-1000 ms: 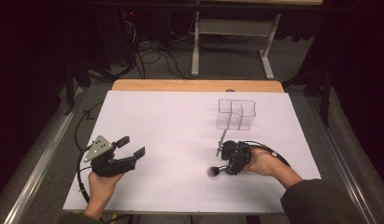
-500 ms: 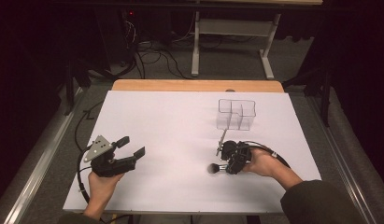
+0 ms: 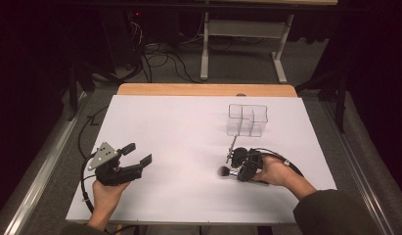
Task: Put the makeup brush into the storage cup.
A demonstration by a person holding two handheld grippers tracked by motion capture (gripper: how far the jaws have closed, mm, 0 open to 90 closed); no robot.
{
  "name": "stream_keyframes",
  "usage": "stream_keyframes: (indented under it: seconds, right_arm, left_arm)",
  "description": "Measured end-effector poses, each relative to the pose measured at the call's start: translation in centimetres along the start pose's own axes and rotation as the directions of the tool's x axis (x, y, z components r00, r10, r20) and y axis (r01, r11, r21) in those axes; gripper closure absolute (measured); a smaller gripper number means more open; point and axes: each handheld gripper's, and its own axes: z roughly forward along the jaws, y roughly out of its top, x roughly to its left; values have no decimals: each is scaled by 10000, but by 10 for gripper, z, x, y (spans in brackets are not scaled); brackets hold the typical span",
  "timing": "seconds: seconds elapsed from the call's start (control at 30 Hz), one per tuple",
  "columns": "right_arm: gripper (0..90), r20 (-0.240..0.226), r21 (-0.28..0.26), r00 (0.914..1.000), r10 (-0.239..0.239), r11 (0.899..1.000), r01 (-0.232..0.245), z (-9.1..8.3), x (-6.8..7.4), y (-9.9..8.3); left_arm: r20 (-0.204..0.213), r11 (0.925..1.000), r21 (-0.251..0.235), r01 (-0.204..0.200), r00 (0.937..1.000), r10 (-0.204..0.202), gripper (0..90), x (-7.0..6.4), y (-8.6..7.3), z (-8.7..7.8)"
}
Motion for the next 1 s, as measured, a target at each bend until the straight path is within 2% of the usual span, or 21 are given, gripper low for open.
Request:
stream_keyframes:
  seconds: [0.47, 0.5, 0.67, 1.0]
  right_arm:
    - [739, -3, -67, 9999, 101, 9999, -101, 0, 1, 0]
    - [740, -23, -49, 9998, 215, 9998, -215, 0, 1, -1]
    - [740, -71, -55, 9999, 153, 9999, -154, -2, 1, -1]
    - [741, -210, -494, 9993, 316, 9982, -326, -7, 1, -4]
  left_arm:
    - [1, 10000, -11, -9, 10000, 9, 242, 0, 0, 0]
    - [11, 10000, 6, 1, 10000, -1, 241, 1, 0, 0]
    - [-22, 10000, -4, -9, 10000, 9, 242, 0, 0, 0]
    - [-34, 10000, 24, -8, 10000, 8, 241, 0, 0, 1]
